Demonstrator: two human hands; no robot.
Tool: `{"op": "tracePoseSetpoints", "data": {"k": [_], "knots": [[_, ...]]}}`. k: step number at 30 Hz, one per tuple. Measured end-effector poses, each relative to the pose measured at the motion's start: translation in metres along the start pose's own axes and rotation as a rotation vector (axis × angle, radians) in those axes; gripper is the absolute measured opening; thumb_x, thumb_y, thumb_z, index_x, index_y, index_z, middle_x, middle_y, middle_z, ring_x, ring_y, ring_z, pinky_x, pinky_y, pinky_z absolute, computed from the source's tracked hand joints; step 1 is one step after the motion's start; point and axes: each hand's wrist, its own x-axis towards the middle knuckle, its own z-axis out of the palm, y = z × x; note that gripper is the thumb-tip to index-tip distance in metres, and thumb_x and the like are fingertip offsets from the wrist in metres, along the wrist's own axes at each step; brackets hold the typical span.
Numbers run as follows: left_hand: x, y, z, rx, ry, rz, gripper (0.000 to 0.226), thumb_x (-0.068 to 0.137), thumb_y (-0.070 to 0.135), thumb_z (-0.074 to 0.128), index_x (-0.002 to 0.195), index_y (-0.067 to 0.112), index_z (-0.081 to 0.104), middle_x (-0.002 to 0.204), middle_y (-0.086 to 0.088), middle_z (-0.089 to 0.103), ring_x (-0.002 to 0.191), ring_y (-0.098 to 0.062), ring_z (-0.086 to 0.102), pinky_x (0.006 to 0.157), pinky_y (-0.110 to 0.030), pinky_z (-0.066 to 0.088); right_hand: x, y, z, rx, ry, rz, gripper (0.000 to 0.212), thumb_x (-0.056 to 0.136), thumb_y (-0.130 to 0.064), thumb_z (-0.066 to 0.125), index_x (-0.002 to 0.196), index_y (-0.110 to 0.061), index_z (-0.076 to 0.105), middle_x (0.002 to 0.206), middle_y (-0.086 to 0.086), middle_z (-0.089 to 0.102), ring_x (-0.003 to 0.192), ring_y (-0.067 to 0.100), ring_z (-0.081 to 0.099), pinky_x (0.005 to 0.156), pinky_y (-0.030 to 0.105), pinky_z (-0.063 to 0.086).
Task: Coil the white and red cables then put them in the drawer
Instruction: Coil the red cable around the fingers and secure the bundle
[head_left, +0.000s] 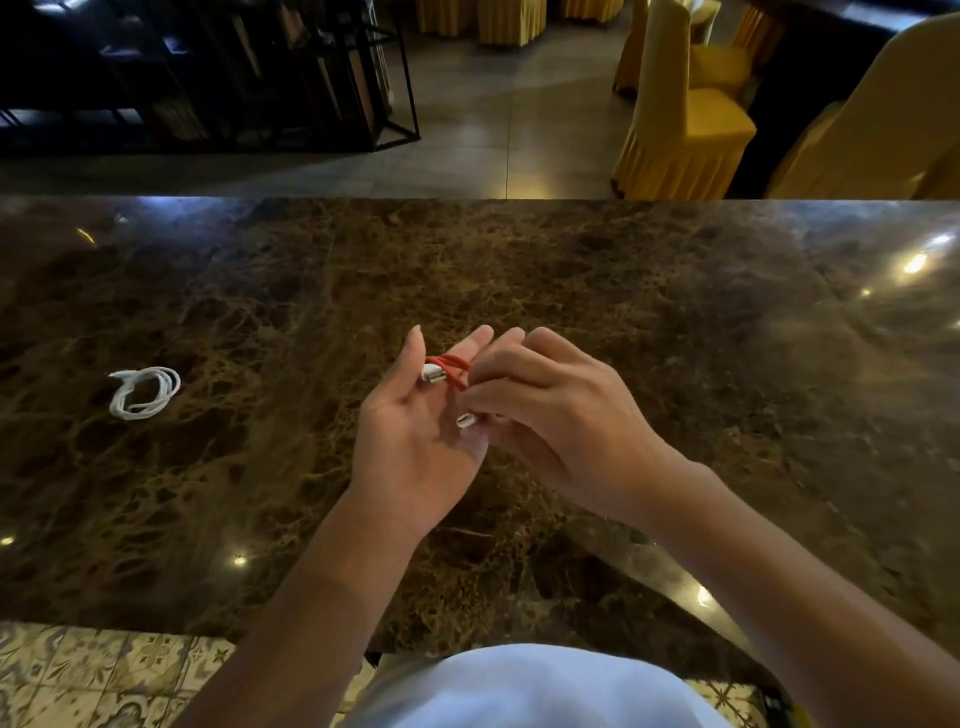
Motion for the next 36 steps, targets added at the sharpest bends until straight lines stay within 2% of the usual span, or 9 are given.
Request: {"op": "tracePoseSetpoints", "data": {"k": [3, 7, 14, 17, 19, 21, 25, 32, 36], "knots": [[0.002, 0.0, 0.001, -0.023, 0.034, -0.055, 0.072, 0.107, 0.056, 0.035, 0.159, 0.006, 0.035, 0.156, -0.019, 0.053, 0.145, -0.034, 0.05, 0.114, -0.046, 0.049, -0.006, -0.005, 0.013, 0.3, 0.064, 0.167, 0.018, 0.1, -0.02, 0.066, 0.108, -0.006, 0.075, 0.109, 0.002, 0.074, 0.098, 0.02, 0.068, 0.082, 0.04, 0.055], [0.007, -0.004, -0.007, -0.045, 0.164, -0.058, 0.073, 0.107, 0.058, 0.032, 0.16, 0.007, 0.035, 0.155, -0.019, 0.053, 0.148, -0.034, 0.045, 0.116, -0.052, 0.037, -0.017, -0.02, 0.03, 0.614, 0.046, 0.358, 0.006, 0.101, -0.011, 0.065, 0.105, -0.008, 0.068, 0.088, -0.018, 0.066, 0.074, -0.002, 0.066, 0.066, 0.012, 0.047], [0.009, -0.004, -0.015, -0.243, 0.188, -0.081, 0.079, 0.107, 0.056, 0.037, 0.161, 0.0, 0.026, 0.156, -0.029, 0.046, 0.147, -0.042, 0.044, 0.11, -0.058, 0.04, -0.032, -0.02, 0.027, 0.762, 0.003, 0.415, 0.017, 0.104, -0.017, 0.06, 0.111, -0.004, 0.068, 0.087, 0.005, 0.072, 0.06, 0.011, 0.063, 0.056, 0.02, 0.046], [0.002, -0.022, -0.008, -0.054, 0.115, 0.047, 0.074, 0.105, 0.054, 0.039, 0.163, 0.009, 0.025, 0.156, -0.019, 0.052, 0.146, -0.033, 0.049, 0.117, -0.049, 0.04, -0.027, -0.018, 0.013, 1.05, 0.144, 0.554, 0.02, 0.104, -0.016, 0.055, 0.102, 0.002, 0.063, 0.073, 0.017, 0.064, 0.046, 0.01, 0.049, 0.042, 0.018, 0.038], [-0.003, -0.033, -0.006, 0.137, 0.023, 0.146, 0.077, 0.101, 0.051, 0.048, 0.164, 0.012, 0.023, 0.159, -0.011, 0.051, 0.147, -0.025, 0.049, 0.12, -0.04, 0.04, -0.02, -0.016, 0.006, 1.111, 0.243, 0.752, 0.025, 0.105, -0.017, 0.053, 0.099, 0.005, 0.062, 0.064, 0.004, 0.062, 0.042, 0.007, 0.046, 0.039, 0.017, 0.036], [-0.006, -0.038, -0.007, 0.289, -0.035, 0.183, 0.089, 0.095, 0.052, 0.064, 0.164, 0.014, 0.023, 0.161, -0.006, 0.049, 0.15, -0.02, 0.045, 0.122, -0.033, 0.037, -0.016, -0.013, 0.005, 0.972, 0.234, 0.882, 0.025, 0.105, -0.022, 0.056, 0.096, -0.002, 0.067, 0.062, -0.004, 0.063, 0.044, 0.005, 0.051, 0.042, 0.018, 0.038], [-0.007, -0.033, -0.007, 0.384, -0.035, 0.195, 0.107, 0.082, 0.06, 0.078, 0.164, 0.018, 0.023, 0.163, 0.001, 0.047, 0.151, -0.015, 0.043, 0.12, -0.028, 0.039, -0.012, -0.02, 0.005, 0.54, 0.148, 0.827, 0.013, 0.099, -0.034, 0.067, 0.094, -0.022, 0.07, 0.073, -0.007, 0.071, 0.061, 0.008, 0.067, 0.053, 0.025, 0.053], [-0.007, -0.033, -0.007, 0.41, -0.091, 0.205, 0.089, 0.083, 0.061, 0.076, 0.156, 0.028, 0.035, 0.165, 0.002, 0.044, 0.153, -0.015, 0.039, 0.124, -0.035, 0.032, -0.011, -0.027, 0.005, 0.286, 0.226, 0.741, 0.01, 0.098, -0.036, 0.069, 0.105, -0.033, 0.076, 0.089, -0.013, 0.071, 0.082, 0.011, 0.068, 0.069, 0.043, 0.059], [-0.01, -0.033, -0.007, 0.412, -0.068, 0.198, 0.102, 0.081, 0.061, 0.078, 0.161, 0.02, 0.03, 0.163, -0.001, 0.046, 0.152, -0.016, 0.04, 0.125, -0.037, 0.029, -0.011, -0.016, -0.002, 0.306, 0.09, 0.709, 0.016, 0.098, -0.034, 0.069, 0.112, -0.031, 0.077, 0.1, -0.008, 0.062, 0.087, 0.01, 0.063, 0.074, 0.035, 0.058]]}}
